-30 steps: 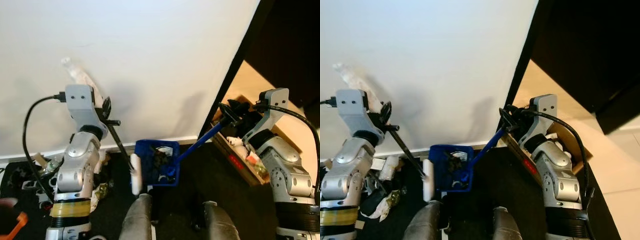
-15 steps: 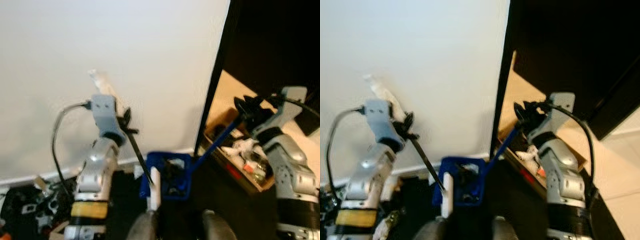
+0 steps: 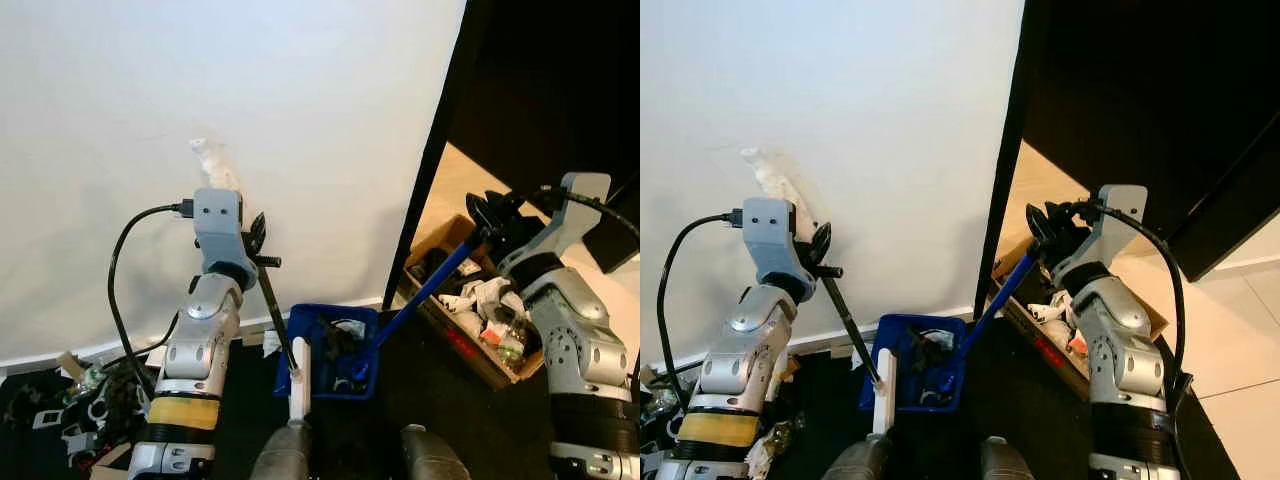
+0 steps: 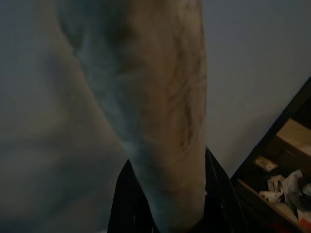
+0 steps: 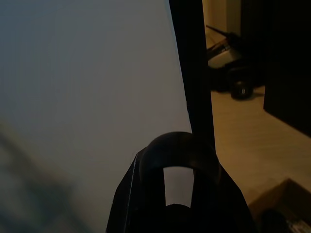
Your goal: Sweep floor
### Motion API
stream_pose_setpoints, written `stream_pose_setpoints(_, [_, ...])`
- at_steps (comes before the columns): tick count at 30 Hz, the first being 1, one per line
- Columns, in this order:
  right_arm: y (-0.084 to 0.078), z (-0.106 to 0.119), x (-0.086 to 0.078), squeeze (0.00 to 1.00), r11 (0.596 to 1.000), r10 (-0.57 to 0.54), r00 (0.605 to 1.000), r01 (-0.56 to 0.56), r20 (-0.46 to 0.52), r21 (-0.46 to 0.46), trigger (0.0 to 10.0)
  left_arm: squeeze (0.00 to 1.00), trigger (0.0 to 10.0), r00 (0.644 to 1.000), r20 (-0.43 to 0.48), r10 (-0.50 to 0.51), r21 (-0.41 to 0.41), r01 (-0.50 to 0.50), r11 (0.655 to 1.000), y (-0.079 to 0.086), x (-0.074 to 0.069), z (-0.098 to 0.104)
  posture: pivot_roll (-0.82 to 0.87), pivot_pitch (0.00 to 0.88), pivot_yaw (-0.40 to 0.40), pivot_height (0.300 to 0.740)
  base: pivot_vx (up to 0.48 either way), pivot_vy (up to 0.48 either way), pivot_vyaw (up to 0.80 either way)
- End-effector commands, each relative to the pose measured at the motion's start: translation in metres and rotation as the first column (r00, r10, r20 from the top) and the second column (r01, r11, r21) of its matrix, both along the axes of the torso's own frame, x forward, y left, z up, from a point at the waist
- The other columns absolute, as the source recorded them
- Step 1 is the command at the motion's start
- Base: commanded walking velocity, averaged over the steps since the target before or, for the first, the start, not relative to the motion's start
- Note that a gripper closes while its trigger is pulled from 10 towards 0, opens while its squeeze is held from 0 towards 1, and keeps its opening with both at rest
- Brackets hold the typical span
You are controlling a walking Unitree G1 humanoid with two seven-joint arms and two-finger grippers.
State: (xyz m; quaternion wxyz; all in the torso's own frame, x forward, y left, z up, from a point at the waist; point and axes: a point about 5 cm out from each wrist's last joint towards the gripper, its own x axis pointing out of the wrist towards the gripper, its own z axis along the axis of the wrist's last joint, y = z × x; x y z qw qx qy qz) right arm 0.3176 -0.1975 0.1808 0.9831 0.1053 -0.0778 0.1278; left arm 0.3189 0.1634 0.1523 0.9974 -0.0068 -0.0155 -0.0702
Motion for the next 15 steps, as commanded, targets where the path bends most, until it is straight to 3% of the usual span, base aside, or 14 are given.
stream_pose_setpoints(1, [-0.01,0.022,0.0,0.0,0.996,-0.028,0.994,0.02,0.101,0.083,10.0,0.0,10.0,0.999,-0.035,0.018,0.03,-0.017,0.999,0.003,-0.002,-0.011,0.05,0.108,0.022,0.74,0.0,-0.382,0.0])
stream_pose_setpoints(7, [-0.026,0.032,-0.003,0.0,0.994,-0.086,0.987,0.075,0.133,0.084,10.0,0.0,10.0,0.999,-0.043,0.021,0.034,-0.019,0.999,0.004,-0.001,-0.013,0.04,0.108,0.027,0.74,0.0,-0.449,0.0])
stream_pose_setpoints(8, [-0.035,0.039,-0.004,0.0,0.992,-0.115,0.982,0.104,0.15,0.078,10.0,0.0,10.0,0.999,-0.045,0.019,0.035,-0.018,0.999,0.004,0.0,-0.014,0.04,0.108,0.027,0.74,0.0,-0.465,0.0])
stream_pose_setpoints(15, [-0.048,0.045,-0.005,0.0,0.988,-0.151,0.975,0.142,0.165,0.067,10.0,0.0,10.0,0.999,-0.046,0.019,0.032,-0.018,0.999,0.003,0.003,-0.014,0.03,0.109,0.036,0.74,0.0,-0.459,0.0])
